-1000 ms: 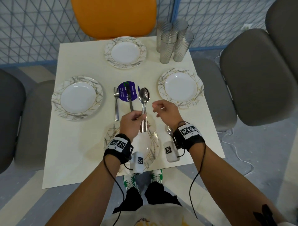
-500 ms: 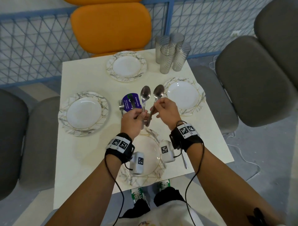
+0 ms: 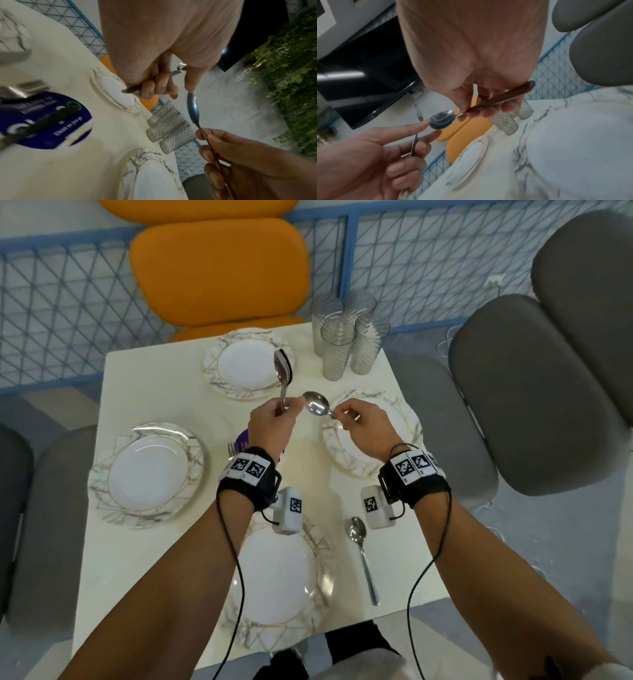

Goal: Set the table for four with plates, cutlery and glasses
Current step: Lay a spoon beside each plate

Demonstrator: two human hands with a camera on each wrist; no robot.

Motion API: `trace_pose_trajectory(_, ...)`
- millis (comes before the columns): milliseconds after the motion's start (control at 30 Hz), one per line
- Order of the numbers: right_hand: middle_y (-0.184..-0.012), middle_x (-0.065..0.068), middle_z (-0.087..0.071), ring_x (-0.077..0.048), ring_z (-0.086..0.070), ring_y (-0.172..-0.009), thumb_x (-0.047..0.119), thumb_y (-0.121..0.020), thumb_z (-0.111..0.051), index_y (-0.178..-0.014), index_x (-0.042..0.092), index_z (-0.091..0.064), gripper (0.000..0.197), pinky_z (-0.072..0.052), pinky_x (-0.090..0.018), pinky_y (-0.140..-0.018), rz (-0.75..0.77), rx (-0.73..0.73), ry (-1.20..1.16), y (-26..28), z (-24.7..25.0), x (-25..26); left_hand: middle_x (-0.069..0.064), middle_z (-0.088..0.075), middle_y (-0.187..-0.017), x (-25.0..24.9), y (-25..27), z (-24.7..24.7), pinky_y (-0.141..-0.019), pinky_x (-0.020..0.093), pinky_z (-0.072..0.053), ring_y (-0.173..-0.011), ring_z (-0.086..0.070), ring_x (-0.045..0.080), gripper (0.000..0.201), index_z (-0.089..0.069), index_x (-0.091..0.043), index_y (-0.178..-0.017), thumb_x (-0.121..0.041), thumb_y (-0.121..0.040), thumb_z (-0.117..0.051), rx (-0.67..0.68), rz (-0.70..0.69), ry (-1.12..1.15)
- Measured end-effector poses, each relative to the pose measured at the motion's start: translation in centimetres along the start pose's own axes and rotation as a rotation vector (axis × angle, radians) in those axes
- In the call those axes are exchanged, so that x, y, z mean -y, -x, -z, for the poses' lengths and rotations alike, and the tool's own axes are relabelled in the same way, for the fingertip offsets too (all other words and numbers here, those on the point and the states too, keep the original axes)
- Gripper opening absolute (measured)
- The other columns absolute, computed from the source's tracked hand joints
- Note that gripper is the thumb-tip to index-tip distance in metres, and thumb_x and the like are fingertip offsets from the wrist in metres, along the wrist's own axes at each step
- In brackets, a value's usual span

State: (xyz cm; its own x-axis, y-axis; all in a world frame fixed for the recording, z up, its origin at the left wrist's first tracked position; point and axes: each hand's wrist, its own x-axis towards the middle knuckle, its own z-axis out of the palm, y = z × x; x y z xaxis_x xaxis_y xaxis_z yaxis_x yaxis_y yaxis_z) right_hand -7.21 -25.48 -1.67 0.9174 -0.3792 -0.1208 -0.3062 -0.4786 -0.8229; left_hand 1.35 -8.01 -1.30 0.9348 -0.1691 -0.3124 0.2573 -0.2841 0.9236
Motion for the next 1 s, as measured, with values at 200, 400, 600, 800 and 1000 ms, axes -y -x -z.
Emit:
trace_pose_trajectory(200,-0.086,0.006,-0.072,-0.009,-0.061,-0.076,0.022,-0.098,-0.061,-0.098,0.026,-0.074,0.013,-0.047,-0.018,-0.075,0.042,0.089,0.126,-6.4,4.4,-3.7,-0.005,-0.078,-0.083,-1.3,-3.8,-5.3,-0.063,0.025,-0.042,-0.054,-0.05,0.003,0.01,-0.08,-0.024,-0.08,-0.033,-0.078,-0.079,0.02,0.018,0.056)
trace_pose_trajectory(400,-0.084,0.005,-0.07,-0.01,-0.061,-0.079,0.024,-0.095,-0.063,-0.096,0.022,-0.074,0.011,-0.048,-0.02,-0.073,-0.036,0.084,0.179,-11.0,6.0,-5.7,-0.017,-0.072,-0.065,-0.8,-7.3,-9.2,-0.065,0.02,-0.047,-0.056,-0.057,-0.005,0.008,-0.082,-0.024,-0.077,-0.027,-0.071,-0.087,-0.1,0.085,0.046)
trace_pose_trajectory(600,-0.111,-0.005,-0.068,-0.022,-0.06,-0.113,0.036,-0.084,-0.077,-0.134,0.013,-0.051,0.06,-0.046,-0.029,-0.094,-0.295,-0.101,0.062,-17.2,7.3,-8.3,-0.01,-0.079,-0.08,0.9,-11.0,-11.1,-0.072,0.016,-0.049,-0.075,-0.066,0.003,0.011,-0.084,-0.022,-0.084,-0.024,-0.074,-0.085,-0.164,0.153,0.027)
trace_pose_trajectory(800,-0.12,-0.006,-0.062,-0.018,-0.056,-0.112,0.039,-0.074,-0.086,-0.143,0.016,-0.041,0.085,-0.043,-0.025,-0.09,-0.342,-0.099,-0.005,-21.4,6.5,-9.4,-0.012,-0.078,-0.078,2.1,-13.3,-11.8,-0.069,0.015,-0.048,-0.072,-0.065,0.002,0.009,-0.084,-0.025,-0.082,-0.024,-0.073,-0.086,-0.184,0.208,0.019)
trace_pose_trajectory(1000,-0.116,-0.007,-0.064,-0.017,-0.057,-0.1,0.033,-0.076,-0.086,-0.136,0.015,-0.048,0.074,-0.043,-0.025,-0.083,-0.338,-0.137,-0.033,-23.4,4.8,-9.7,-0.013,-0.077,-0.076,2.1,-15.4,-12.4,-0.073,0.016,-0.049,-0.075,-0.067,0.003,0.009,-0.084,-0.024,-0.082,-0.023,-0.074,-0.087,-0.176,0.207,0.007)
